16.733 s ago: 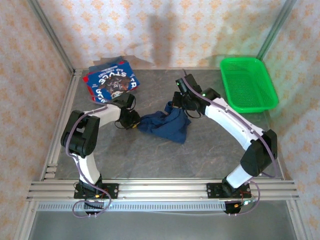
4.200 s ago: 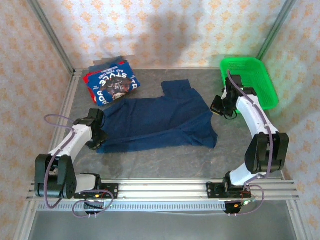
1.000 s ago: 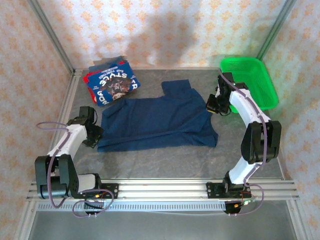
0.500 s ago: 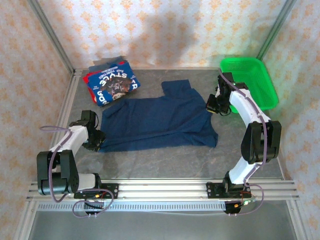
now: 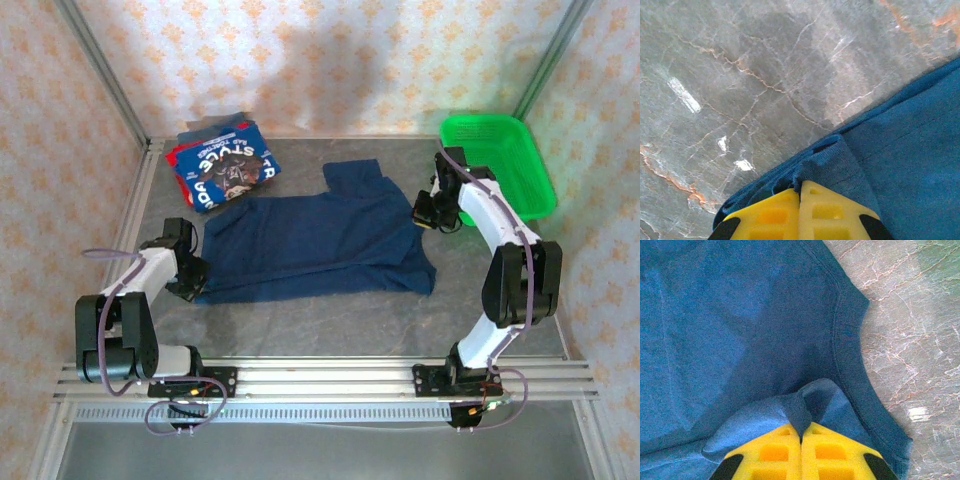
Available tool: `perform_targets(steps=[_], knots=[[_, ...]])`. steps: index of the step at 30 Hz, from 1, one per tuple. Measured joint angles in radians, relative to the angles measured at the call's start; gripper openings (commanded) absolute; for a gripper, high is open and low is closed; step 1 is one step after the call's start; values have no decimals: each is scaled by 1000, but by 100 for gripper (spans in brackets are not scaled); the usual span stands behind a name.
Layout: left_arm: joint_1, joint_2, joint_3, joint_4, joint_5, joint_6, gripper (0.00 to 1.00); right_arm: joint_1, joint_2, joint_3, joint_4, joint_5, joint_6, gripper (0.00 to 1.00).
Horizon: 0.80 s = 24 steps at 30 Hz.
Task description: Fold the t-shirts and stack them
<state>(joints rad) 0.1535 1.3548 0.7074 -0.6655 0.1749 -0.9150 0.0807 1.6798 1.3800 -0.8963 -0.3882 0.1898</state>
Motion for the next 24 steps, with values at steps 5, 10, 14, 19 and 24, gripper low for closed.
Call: perform_targets(steps=[5, 10, 14, 19, 24], knots=[[0, 0, 35, -1, -3, 0, 0, 0, 0, 6, -1, 1, -1, 0], [0, 7, 71, -1, -3, 5, 0, 0, 2, 46, -3, 1, -8, 0], [0, 53, 106, 5, -4, 8, 0, 0, 23, 99, -7, 0, -16, 0], [2, 114, 143, 8, -4, 8, 0, 0, 68, 149, -9, 0, -24, 0], [6, 160, 179, 35, -2, 5, 51, 0, 106, 175, -16, -1, -31, 0]])
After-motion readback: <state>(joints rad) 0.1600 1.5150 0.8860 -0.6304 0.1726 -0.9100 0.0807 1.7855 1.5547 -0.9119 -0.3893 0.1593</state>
